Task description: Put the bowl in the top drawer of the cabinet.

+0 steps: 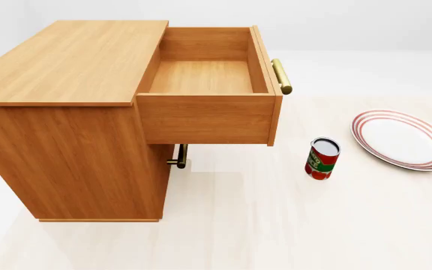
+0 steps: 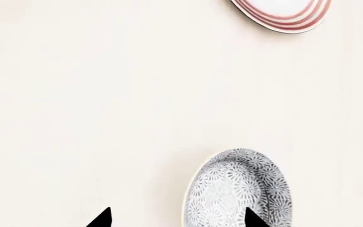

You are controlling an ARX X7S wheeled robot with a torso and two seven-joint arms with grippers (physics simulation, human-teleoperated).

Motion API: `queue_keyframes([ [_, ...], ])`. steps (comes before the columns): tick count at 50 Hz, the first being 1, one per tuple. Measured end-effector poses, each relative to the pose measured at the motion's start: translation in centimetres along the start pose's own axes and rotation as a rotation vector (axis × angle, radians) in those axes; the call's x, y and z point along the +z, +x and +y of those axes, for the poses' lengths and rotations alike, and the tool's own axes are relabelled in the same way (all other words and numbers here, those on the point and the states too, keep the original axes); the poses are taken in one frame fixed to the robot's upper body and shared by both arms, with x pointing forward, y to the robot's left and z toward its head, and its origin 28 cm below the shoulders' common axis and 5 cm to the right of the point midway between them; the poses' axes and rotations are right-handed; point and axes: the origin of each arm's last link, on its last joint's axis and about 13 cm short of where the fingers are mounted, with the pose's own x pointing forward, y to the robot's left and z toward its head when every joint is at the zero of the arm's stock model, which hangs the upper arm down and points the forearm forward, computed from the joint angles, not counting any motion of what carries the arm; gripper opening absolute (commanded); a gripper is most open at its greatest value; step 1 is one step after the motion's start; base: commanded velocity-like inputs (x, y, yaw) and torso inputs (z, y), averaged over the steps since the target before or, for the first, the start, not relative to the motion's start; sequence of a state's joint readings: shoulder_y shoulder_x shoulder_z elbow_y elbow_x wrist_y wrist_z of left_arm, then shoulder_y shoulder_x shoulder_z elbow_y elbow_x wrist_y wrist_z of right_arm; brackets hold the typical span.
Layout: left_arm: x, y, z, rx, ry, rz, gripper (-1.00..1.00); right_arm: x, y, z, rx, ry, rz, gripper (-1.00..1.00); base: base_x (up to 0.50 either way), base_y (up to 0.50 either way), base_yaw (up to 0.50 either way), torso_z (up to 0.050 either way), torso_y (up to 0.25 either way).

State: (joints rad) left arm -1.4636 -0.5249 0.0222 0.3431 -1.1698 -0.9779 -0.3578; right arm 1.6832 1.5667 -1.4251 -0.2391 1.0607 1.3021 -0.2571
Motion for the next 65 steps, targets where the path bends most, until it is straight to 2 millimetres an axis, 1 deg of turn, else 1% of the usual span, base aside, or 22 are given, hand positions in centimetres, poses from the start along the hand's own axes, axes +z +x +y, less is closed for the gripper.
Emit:
queue_keyframes([
  [6,-0.2,0.0,0.1,0.004,0.000,0.000,1.00,-0.6,1.3,-0.5,-0.032,0.008,0.006,1.00,0.00,0.00,0.00,0.000,0.000],
  [13,-1.0,0.3,0.4,0.008,-0.003,0.004,1.00,-1.6,2.7,-0.9,-0.068,-0.002,0.024,1.00,0.00,0.00,0.00,0.000,0.000],
  [25,-2.1,0.5,0.7,0.014,-0.007,0.011,1.00,-3.1,4.8,0.0,-0.100,-0.015,0.091,1.00,0.00,0.00,0.00,0.000,0.000],
  [38,-2.7,0.5,0.9,0.020,-0.009,0.018,1.00,-1.8,8.3,2.2,-0.088,-0.013,0.133,1.00,0.00,0.00,0.00,0.000,0.000],
  [45,-2.9,0.5,1.0,0.025,-0.009,0.020,1.00,-1.3,10.0,3.1,-0.108,-0.017,0.148,1.00,0.00,0.00,0.00,0.000,0.000],
  [46,-2.9,0.5,1.0,0.026,-0.008,0.020,1.00,-1.2,10.2,3.2,-0.112,-0.018,0.150,-1.00,0.00,0.00,0.00,0.000,0.000],
  [51,-3.1,0.4,1.0,0.029,-0.006,0.022,1.00,-1.1,11.2,3.6,-0.140,-0.017,0.160,-1.00,0.00,0.00,0.00,0.000,0.000],
  [57,-3.0,0.3,1.0,0.033,-0.004,0.023,1.00,-1.6,11.9,4.0,-0.157,-0.004,0.190,-1.00,0.00,0.00,0.00,0.000,0.000],
  [65,-3.1,0.2,1.0,0.036,-0.006,0.025,1.00,-1.9,11.7,4.0,-0.178,0.028,0.187,-1.00,0.00,0.00,0.00,0.000,0.000],
])
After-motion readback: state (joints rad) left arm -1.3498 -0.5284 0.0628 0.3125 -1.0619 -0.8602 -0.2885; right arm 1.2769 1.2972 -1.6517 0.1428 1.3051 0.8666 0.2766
